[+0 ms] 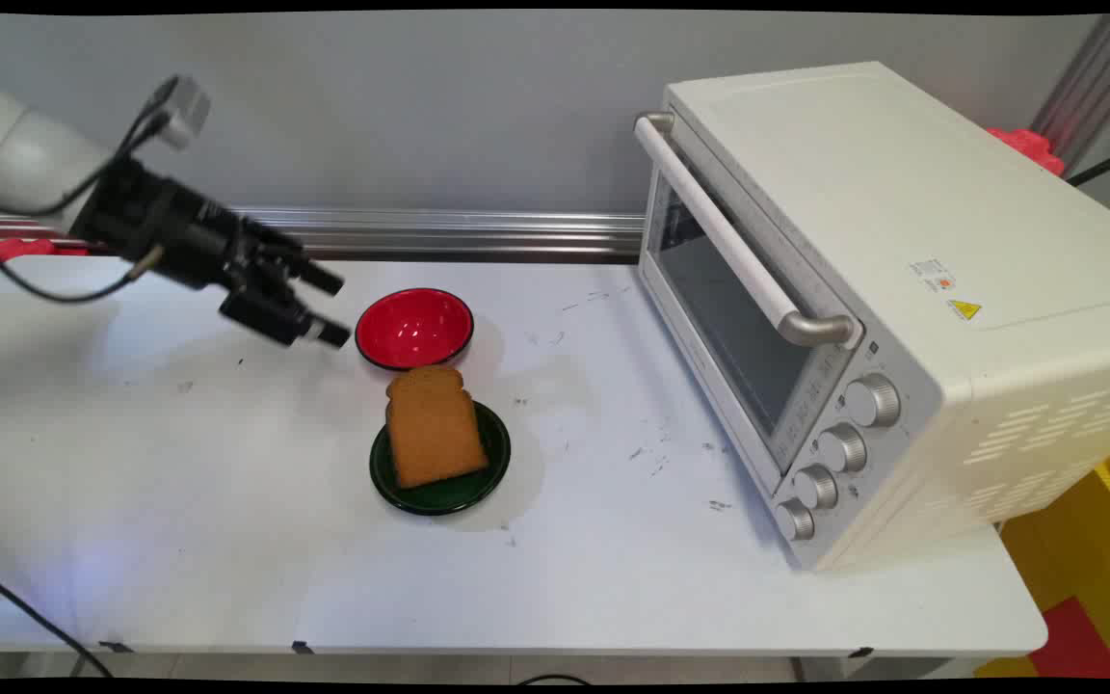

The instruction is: Open the oven

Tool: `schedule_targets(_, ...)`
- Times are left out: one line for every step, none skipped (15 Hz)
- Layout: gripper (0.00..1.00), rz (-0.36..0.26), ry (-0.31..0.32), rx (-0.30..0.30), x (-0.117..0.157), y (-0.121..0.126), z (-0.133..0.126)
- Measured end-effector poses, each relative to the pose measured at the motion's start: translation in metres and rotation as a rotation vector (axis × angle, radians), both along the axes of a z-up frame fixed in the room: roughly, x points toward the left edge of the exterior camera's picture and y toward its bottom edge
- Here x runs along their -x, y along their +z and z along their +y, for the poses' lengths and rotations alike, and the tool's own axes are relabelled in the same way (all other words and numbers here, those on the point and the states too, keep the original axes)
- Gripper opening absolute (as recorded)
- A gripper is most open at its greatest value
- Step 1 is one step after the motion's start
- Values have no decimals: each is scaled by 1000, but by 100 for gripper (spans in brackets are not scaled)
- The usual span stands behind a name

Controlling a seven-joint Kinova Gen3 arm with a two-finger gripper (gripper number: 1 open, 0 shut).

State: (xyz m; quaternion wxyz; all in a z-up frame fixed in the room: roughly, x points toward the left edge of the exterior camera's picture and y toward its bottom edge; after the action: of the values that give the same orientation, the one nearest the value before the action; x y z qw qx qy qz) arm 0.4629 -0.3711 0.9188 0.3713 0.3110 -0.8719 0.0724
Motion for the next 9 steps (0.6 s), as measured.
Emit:
schedule_targets(100, 12, 1, 5, 2, 3, -2)
schedule_targets(100, 41, 1, 18, 7, 9, -6)
schedule_targets(100, 60, 0, 28, 11, 14, -10)
schedule_targets(100, 73, -2, 35, 13, 16, -12)
schedule_targets(100, 90, -5, 46, 17, 20, -15)
schedule_targets(100, 99, -8, 54, 19, 23, -17)
schedule_targets(100, 110, -11, 65, 22, 26, -19)
schedule_targets(100, 121, -15, 78, 25, 29, -22)
schedule_targets(100, 127, -17, 84, 27, 30, -24)
